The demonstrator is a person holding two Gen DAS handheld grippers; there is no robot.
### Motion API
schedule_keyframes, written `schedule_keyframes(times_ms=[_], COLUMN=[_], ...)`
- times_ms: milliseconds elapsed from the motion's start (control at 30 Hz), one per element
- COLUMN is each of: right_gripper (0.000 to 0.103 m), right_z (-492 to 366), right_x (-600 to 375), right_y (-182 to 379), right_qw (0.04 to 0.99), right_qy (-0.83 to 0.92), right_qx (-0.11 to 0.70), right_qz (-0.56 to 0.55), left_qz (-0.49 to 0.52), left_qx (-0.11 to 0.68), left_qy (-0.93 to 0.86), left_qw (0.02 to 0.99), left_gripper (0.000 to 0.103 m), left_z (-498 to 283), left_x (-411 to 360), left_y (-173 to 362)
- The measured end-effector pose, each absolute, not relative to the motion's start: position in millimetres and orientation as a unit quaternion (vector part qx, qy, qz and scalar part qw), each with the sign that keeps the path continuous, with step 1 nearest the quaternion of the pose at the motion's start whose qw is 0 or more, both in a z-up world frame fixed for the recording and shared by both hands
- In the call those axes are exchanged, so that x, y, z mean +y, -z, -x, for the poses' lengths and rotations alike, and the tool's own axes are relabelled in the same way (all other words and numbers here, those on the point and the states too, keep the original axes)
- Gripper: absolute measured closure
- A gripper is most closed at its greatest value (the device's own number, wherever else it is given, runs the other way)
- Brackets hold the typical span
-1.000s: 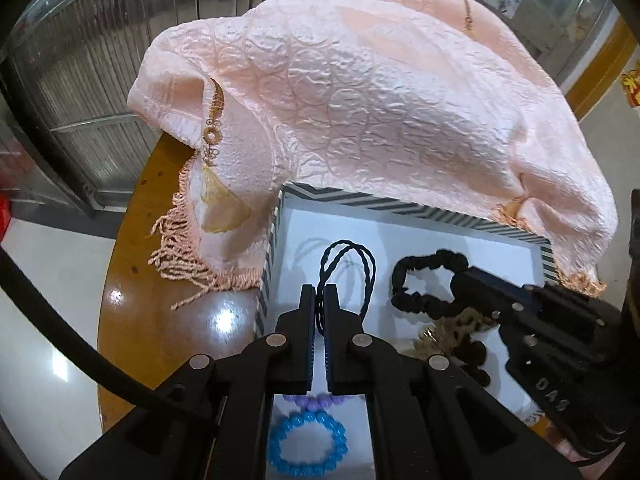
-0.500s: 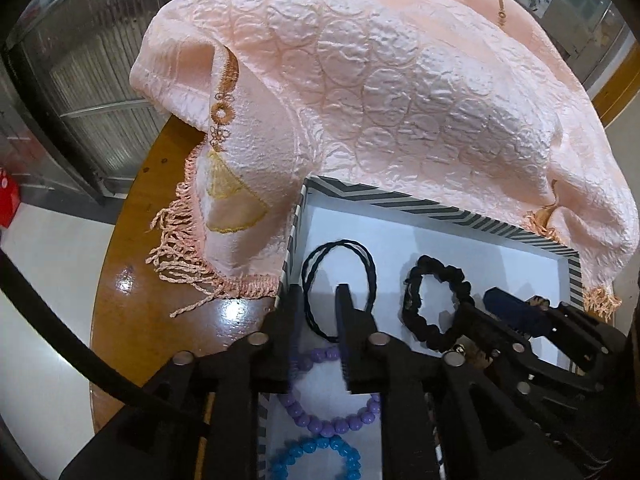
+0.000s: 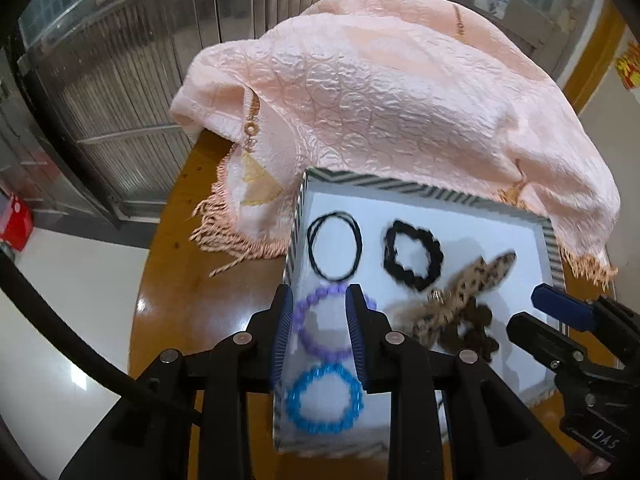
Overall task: Organize jewelry
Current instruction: 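Lower both hair ties into the tray and open both tools, then grasp the red satin bow with the right tool while the left tool grasps the crystal bead bracelet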
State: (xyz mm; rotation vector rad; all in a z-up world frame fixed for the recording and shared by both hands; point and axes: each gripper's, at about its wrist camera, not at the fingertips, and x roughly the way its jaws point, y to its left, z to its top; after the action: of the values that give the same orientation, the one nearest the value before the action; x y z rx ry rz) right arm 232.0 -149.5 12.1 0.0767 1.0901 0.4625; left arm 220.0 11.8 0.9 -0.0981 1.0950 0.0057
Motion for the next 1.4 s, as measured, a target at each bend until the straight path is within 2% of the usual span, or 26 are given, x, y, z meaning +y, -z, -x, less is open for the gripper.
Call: schedule_keyframes(times_ms=[567,1167,1400], right_gripper=[0.052,0.052,0.052], right_z=[-108,-5,18], right_x=[-199,-250,-271], right_y=[-25,5,21], right_qw=[0.835,0.829,0.821], right_qy=[-0.188,-0.117,-0.091], right_qx=[0.515,0.544,0.560], right_qz=[-0.046,-0.062,-0.068], left_qz=[0.013,0.009,-0.001], left_qx=[0.515,0.559,0.567], left_qy=[0.031,0.121,0.185], left_qw=[0.856,0.820,0.803], left_gripper=[0.076,0.076,0.068], left_z=[-107,-36,-27], left_x=[-17,-51,-83], left_y=[-15,20,34])
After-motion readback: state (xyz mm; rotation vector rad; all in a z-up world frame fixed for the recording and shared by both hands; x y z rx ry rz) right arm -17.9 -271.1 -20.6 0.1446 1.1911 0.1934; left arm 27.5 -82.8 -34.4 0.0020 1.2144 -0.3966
